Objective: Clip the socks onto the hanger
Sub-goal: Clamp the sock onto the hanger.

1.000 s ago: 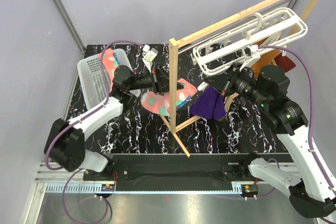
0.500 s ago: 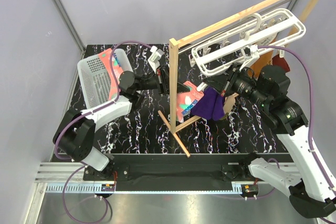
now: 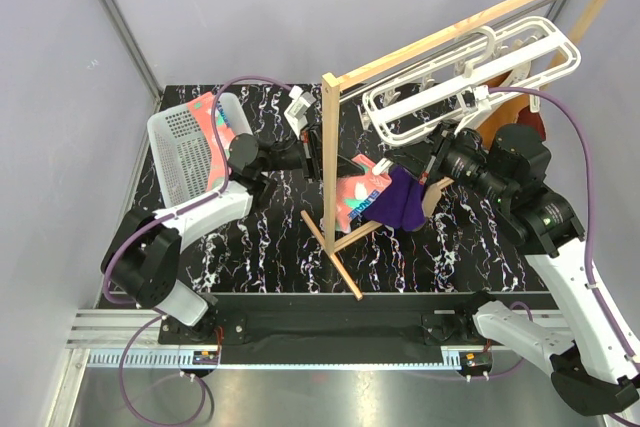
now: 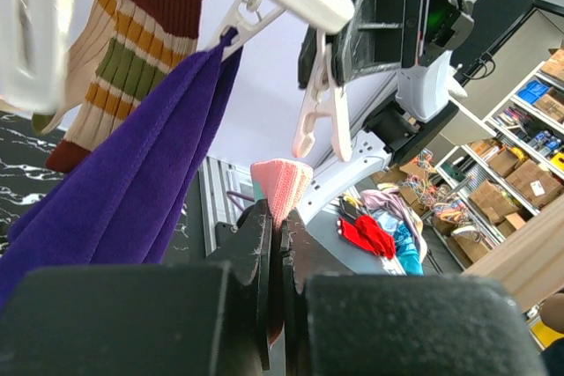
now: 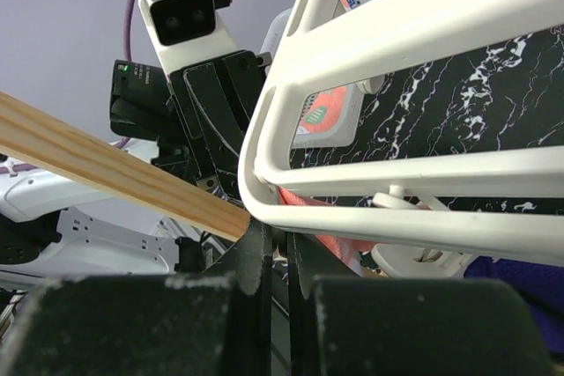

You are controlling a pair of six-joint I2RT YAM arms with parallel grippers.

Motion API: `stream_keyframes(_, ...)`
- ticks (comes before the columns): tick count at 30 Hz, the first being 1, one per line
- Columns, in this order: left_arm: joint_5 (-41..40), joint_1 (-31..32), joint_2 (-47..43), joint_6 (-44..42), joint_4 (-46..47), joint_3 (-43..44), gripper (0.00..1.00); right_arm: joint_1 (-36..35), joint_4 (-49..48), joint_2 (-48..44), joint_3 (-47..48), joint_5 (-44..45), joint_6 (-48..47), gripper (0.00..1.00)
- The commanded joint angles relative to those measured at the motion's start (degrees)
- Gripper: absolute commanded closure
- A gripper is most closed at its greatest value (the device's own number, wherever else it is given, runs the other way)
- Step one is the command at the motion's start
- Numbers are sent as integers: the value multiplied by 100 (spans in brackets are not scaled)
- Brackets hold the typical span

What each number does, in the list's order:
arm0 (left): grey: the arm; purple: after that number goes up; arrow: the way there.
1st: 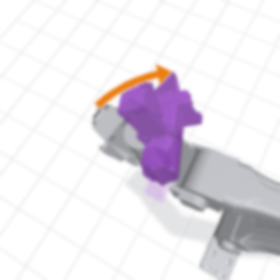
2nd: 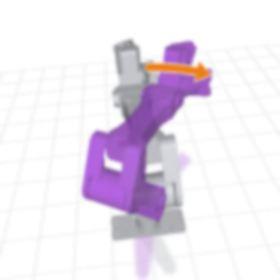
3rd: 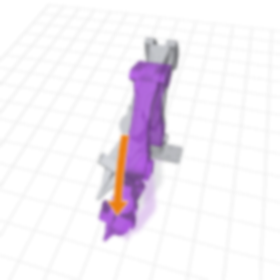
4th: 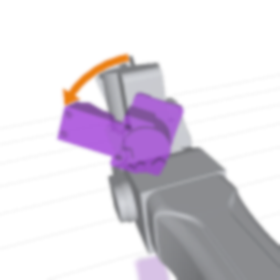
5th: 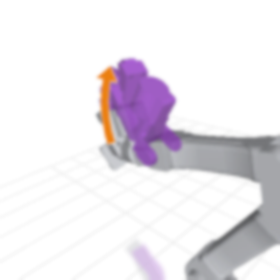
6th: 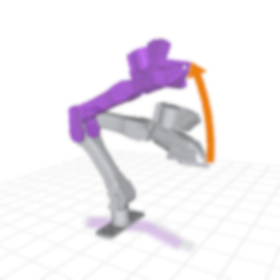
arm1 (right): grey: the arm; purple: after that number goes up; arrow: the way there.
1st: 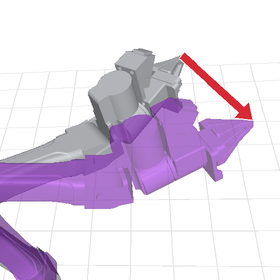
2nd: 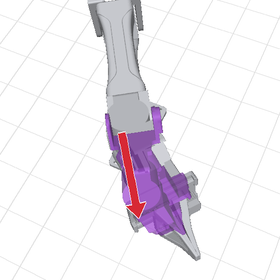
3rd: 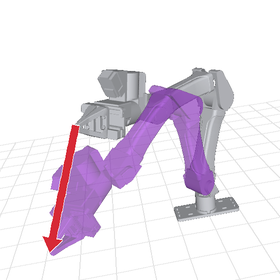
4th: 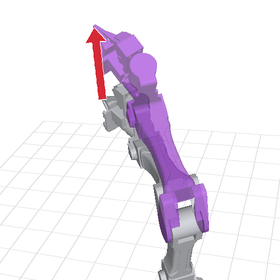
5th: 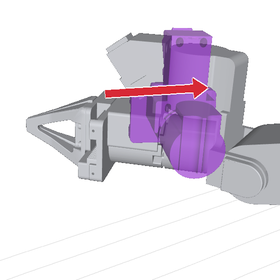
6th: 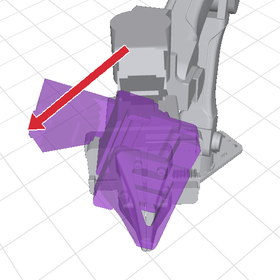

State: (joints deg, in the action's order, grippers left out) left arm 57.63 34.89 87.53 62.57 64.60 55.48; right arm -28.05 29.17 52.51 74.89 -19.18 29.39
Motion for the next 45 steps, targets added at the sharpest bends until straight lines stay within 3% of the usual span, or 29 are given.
stream_keyframes(1, -58, 61, -95, -139, 150, 349, 100, -16, 36, 22, -62, -262, 50, 100)
stream_keyframes(23, -138, 255, -245, -183, -211, 710, 100, -16, 80, -39, -89, -297, 93, 97)
stream_keyframes(26, -138, 255, -280, -192, -255, 692, 100, -16, 80, -65, -80, -262, 94, 88)
stream_keyframes(27, -138, 255, -289, -192, -255, 674, 100, -16, 89, -74, -80, -253, 94, 80)
stream_keyframes(30, -173, 263, -332, -227, -316, 648, 94, -16, 98, -83, -63, -244, 94, 69)
stream_keyframes(45, -313, 316, -491, -421, -712, 718, 72, -16, 72, -110, -45, -253, 138, 46)
